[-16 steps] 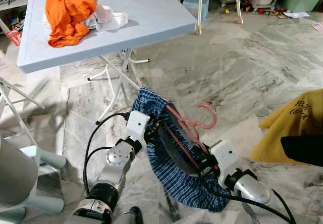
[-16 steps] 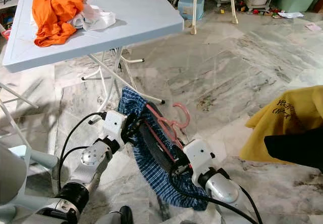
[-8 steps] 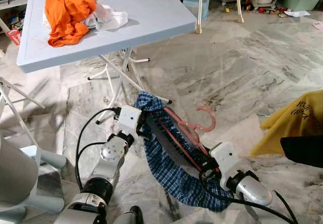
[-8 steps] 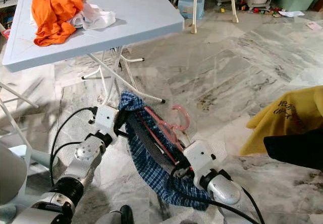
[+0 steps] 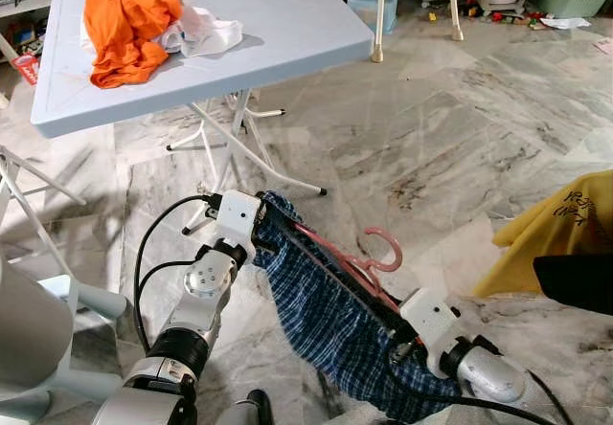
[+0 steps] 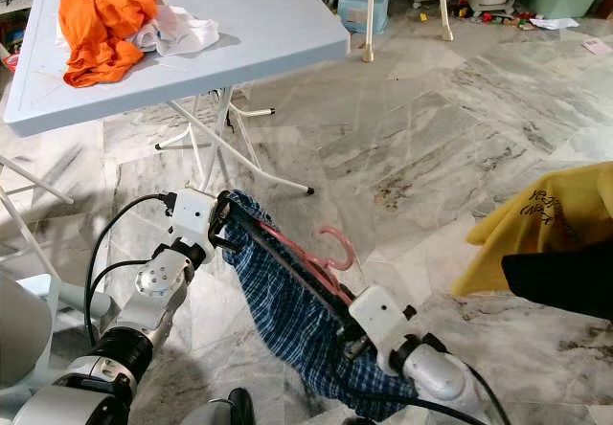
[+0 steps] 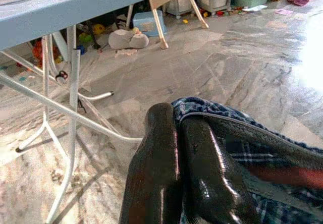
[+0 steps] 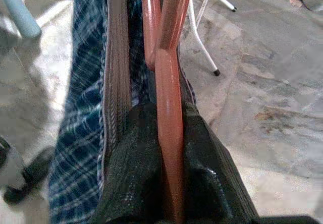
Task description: Hang hanger
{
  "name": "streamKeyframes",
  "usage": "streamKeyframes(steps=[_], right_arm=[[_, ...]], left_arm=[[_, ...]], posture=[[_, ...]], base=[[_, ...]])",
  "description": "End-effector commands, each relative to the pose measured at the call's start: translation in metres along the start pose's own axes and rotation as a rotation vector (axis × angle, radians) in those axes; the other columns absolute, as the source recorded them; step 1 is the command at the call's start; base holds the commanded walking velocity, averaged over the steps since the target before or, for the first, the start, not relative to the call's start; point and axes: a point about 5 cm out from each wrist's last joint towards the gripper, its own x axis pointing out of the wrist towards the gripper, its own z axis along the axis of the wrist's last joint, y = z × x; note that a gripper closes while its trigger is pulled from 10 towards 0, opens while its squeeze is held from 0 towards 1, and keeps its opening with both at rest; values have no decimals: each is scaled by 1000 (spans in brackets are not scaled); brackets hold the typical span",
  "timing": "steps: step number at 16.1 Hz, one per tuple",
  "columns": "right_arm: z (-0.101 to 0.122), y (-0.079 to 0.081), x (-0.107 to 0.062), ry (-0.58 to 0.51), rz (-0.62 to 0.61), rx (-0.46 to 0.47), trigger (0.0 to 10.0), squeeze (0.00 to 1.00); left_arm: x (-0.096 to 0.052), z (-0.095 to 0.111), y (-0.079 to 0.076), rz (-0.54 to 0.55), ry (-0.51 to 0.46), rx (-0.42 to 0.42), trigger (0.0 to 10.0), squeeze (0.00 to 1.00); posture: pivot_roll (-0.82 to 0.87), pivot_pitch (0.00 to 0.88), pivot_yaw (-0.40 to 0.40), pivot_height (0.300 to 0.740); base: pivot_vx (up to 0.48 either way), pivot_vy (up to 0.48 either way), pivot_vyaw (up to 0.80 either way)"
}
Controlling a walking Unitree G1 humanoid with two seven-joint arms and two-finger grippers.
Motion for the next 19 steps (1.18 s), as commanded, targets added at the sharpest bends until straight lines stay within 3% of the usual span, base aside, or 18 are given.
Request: streamKeyframes(steps=[1, 4, 7, 10, 12, 15, 19], right_arm=[[-8, -1, -4, 34, 1, -16, 10000, 0], [-6, -16, -13, 10, -32, -11, 10000, 0], [6, -32, -30, -92, -11, 45, 10000, 0], [17, -38, -41, -147, 31, 77, 10000, 0], [15, -35, -51, -106, 116, 43, 10000, 0], [-11, -35, -67, 95, 190, -158, 10000, 0], [-3, -48, -74, 60, 141, -136, 10000, 0]], left_arm=[[-1, -1, 6, 30, 1, 13, 0, 0], [-4, -5, 9, 48, 23, 13, 0, 0], [-5, -12, 16, 82, 78, 0, 0, 0], [-8, -17, 18, 91, 100, -9, 0, 0], [-7, -16, 22, 105, 104, -13, 0, 0], [-4, -12, 25, 118, 93, -12, 0, 0], [-8, -20, 20, 102, 119, -21, 0, 0]], posture=[[-215, 181, 71, 740], [-218, 181, 69, 740], [-220, 182, 69, 740], [-225, 184, 73, 740], [-226, 182, 70, 740], [-225, 182, 69, 740], [-224, 189, 73, 740]], base=[[0, 0, 0], [0, 0, 0], [0, 0, 0], [0, 0, 0], [0, 0, 0], [0, 0, 0], [0, 0, 0]])
